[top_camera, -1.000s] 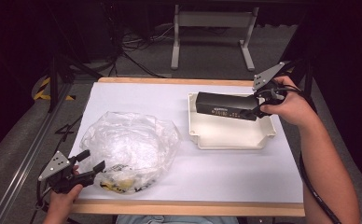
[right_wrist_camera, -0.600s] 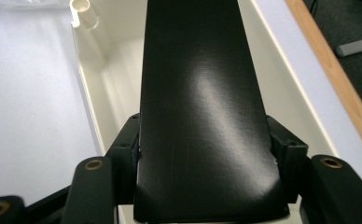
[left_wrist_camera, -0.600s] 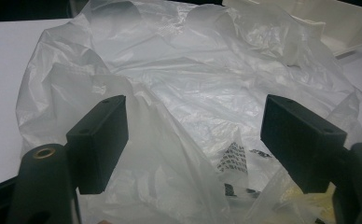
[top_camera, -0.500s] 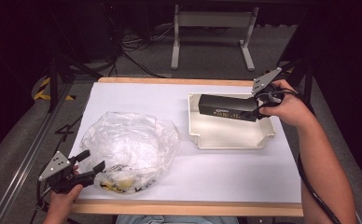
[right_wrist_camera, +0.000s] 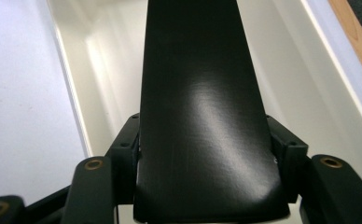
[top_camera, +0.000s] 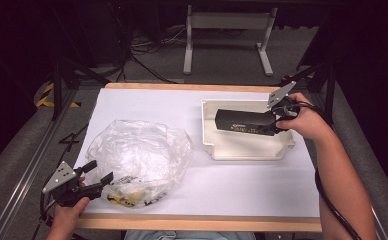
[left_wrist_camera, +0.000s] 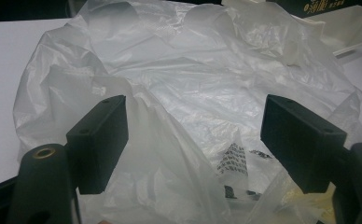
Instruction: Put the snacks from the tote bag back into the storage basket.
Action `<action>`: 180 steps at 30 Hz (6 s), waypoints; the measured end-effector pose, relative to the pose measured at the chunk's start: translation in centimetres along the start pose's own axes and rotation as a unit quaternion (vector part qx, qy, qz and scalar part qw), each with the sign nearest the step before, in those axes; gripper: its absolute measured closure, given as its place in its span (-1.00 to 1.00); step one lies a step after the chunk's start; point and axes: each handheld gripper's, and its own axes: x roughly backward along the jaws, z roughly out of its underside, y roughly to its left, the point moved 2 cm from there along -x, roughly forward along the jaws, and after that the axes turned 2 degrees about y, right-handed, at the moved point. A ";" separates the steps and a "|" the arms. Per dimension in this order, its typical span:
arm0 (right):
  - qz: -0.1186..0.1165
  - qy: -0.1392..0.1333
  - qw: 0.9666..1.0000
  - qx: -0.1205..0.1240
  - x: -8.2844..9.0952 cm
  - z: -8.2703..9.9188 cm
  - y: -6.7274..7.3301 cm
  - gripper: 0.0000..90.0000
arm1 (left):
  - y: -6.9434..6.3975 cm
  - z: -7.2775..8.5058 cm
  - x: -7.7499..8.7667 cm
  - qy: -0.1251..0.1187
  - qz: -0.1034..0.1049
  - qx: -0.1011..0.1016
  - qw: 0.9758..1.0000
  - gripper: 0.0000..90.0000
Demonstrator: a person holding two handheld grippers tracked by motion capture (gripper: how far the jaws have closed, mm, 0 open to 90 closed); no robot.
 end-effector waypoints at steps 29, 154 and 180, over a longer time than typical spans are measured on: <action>-0.030 0.033 0.999 -0.006 -2.7 1.0 -0.1 -0.05 | 0.0 0.1 0.1 0.002 -0.002 0.001 1.000 -0.46; 0.088 -0.257 0.948 -0.164 2.4 3.8 12.1 -0.85 | -0.2 0.0 0.0 -0.001 -0.003 -0.003 1.000 -0.46; 0.113 -0.206 0.946 -0.222 -6.9 7.3 15.0 -0.88 | -0.1 0.0 -0.2 0.002 0.007 -0.004 1.000 -0.46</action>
